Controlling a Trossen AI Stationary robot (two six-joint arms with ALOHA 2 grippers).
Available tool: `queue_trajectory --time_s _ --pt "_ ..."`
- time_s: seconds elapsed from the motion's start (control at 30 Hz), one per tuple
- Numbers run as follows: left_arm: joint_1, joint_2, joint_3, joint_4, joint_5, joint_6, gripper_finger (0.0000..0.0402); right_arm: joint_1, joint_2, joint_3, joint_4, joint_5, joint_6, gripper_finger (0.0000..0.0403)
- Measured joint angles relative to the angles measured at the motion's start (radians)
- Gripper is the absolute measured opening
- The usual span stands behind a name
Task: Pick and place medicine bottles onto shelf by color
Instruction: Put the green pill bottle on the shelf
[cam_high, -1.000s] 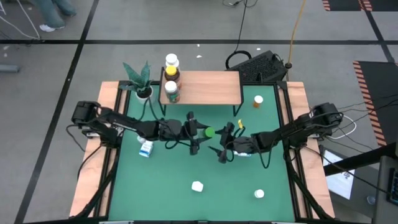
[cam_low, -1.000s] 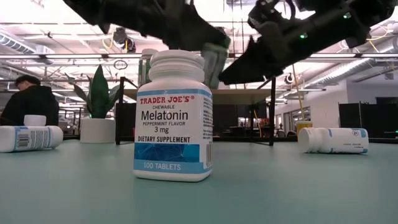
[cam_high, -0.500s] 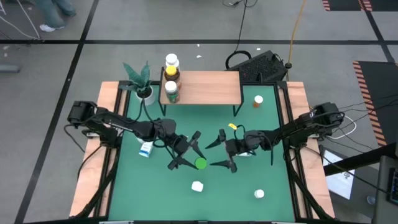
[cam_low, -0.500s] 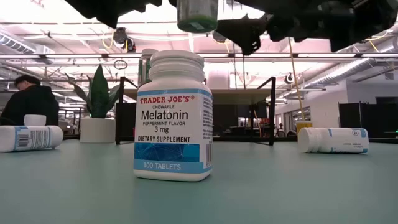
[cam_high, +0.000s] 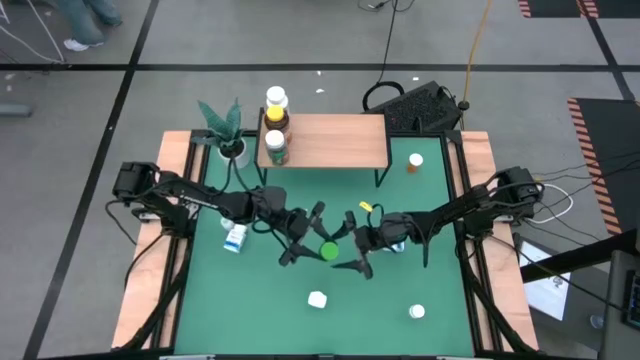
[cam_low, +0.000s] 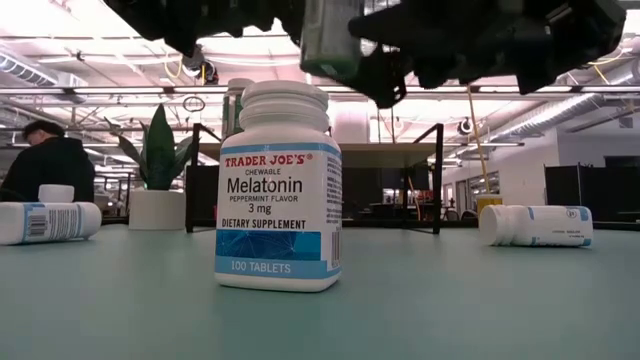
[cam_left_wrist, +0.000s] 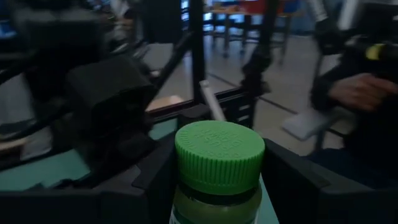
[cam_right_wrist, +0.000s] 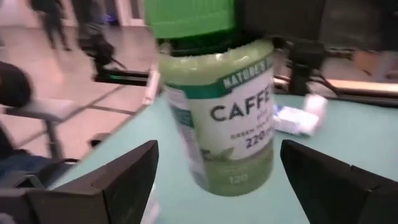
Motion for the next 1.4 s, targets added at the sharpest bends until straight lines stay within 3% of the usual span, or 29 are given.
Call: queue_trajectory --time_s 0.23,0.4,0.77,1.4 --pt "0.0 0.0 0.0 -0.029 -0.134 -0.023 0.0212 0.031 0.0 -0.011 -0.003 0.158 -0.028 0.0334" --pt "0.0 0.0 0.0 -0.033 -0.237 -0.03 0.0204 0.069 -0.001 -0.011 -0.045 0.351 -0.09 0.0334" --pt "-0.007 -0.002 0.0 -0.044 -0.597 -0.031 0.0204 0.145 0.0 -0.012 -0.026 0.814 -0.15 0.0334" --pt "0.027 0.0 0.0 -0.019 -0.668 -0.019 0.0222 0.091 0.033 -0.012 0.053 0.786 -0.15 0.0334"
